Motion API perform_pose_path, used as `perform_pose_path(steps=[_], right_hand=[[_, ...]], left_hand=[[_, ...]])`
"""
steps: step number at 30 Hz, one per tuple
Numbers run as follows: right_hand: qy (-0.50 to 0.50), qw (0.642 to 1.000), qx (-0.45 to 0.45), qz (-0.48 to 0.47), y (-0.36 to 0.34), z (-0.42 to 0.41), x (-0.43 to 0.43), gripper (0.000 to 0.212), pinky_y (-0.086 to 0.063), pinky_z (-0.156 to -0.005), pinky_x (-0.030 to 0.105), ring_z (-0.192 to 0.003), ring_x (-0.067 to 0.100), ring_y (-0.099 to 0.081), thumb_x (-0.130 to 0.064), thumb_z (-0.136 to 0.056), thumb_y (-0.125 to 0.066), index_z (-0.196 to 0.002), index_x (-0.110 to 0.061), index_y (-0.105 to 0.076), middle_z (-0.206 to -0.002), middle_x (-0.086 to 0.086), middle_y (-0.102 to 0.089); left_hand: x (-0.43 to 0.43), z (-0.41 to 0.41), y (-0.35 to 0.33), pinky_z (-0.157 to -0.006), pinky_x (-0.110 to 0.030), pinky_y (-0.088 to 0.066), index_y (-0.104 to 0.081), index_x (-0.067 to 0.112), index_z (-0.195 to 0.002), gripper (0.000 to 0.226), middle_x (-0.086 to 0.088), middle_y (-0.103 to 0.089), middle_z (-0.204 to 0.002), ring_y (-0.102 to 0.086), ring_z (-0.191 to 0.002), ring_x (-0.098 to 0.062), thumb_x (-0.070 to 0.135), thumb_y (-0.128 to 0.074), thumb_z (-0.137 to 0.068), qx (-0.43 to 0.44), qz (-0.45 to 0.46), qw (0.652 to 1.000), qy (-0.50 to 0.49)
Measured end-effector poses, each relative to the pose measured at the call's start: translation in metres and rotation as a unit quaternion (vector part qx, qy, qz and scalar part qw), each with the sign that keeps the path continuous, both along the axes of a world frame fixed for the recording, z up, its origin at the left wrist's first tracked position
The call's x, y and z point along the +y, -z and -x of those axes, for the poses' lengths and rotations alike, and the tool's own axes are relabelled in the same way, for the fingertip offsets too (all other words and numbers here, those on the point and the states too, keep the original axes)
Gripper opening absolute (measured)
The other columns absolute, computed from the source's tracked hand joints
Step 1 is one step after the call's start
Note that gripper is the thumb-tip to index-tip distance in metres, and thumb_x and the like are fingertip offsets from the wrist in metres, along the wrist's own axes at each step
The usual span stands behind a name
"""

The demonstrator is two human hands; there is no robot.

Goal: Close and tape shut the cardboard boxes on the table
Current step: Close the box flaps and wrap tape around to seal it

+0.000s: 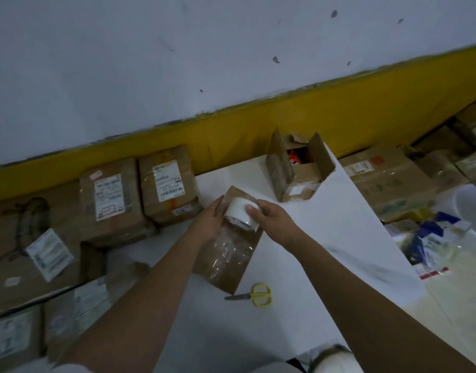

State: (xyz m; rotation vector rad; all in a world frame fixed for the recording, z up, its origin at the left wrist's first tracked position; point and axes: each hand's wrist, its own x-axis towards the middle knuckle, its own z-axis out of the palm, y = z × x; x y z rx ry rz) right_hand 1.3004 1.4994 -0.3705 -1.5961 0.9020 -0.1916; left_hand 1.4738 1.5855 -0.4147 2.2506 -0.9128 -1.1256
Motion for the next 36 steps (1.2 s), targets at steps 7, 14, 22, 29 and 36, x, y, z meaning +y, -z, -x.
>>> perform_pose_path(steps=[7, 14, 22, 29, 36], right_hand=[[-0.083, 0.969, 0.161, 0.166, -0.016, 0.015, -0.037, 0.041, -0.035, -0.057, 0.026, -0.061, 0.010, -0.049, -0.042, -0.097, -0.055, -0.063, -0.020, -0.056, -0.062, -0.004, -0.051], [-0.052, 0.949, 0.261, 0.169, 0.067, 0.050, 0.007, 0.046, -0.035, -0.059, 0.032, -0.072, 0.021, -0.056, -0.047, -0.101, -0.044, -0.064, -0.019, -0.043, -0.065, -0.002, -0.051], [0.200, 0.947, 0.197, 0.157, 0.101, 0.063, 0.069, 0.027, -0.039, -0.074, 0.031, -0.086, 0.020, -0.054, -0.030, -0.104, -0.037, -0.091, -0.014, -0.055, -0.093, 0.002, -0.054], [-0.232, 0.879, 0.292, 0.299, 0.163, 0.089, 0.118, 0.037, -0.041, -0.044, 0.027, -0.063, 0.020, -0.057, -0.005, -0.053, -0.086, -0.080, -0.017, -0.062, -0.081, 0.001, -0.057], [-0.304, 0.821, 0.334, 0.350, 0.157, 0.080, 0.104, 0.019, -0.042, -0.058, 0.031, -0.078, 0.027, -0.066, -0.012, -0.084, -0.066, -0.102, -0.009, -0.061, -0.097, 0.009, -0.062]], left_hand=[[0.006, -0.008, 0.011, -0.096, -0.035, -0.037, -0.054, 0.024, -0.135, 0.052, -0.008, -0.057, -0.135, -0.052, -0.122, -0.027, 0.056, -0.030, -0.102, 0.014, 0.007, 0.999, -0.042], [0.003, -0.005, 0.018, -0.085, -0.036, -0.046, -0.060, 0.025, -0.120, 0.052, -0.002, -0.066, -0.109, -0.059, -0.096, -0.019, 0.060, -0.026, -0.100, -0.081, 0.011, 0.996, -0.030], [-0.038, -0.021, 0.011, -0.099, -0.044, -0.043, -0.056, 0.022, -0.129, 0.040, -0.009, -0.053, -0.131, -0.049, -0.119, -0.030, 0.045, -0.049, -0.097, -0.281, 0.035, 0.959, -0.030], [0.056, 0.077, 0.007, -0.065, -0.028, -0.044, -0.054, 0.018, -0.091, 0.012, 0.003, -0.053, -0.085, -0.050, -0.072, -0.015, 0.024, -0.047, -0.098, -0.221, 0.235, 0.929, -0.179], [0.065, 0.117, 0.027, -0.060, -0.022, -0.040, -0.051, 0.012, -0.107, 0.026, -0.001, -0.058, -0.088, -0.058, -0.078, -0.015, 0.031, -0.060, -0.092, 0.080, 0.075, 0.907, -0.407]])
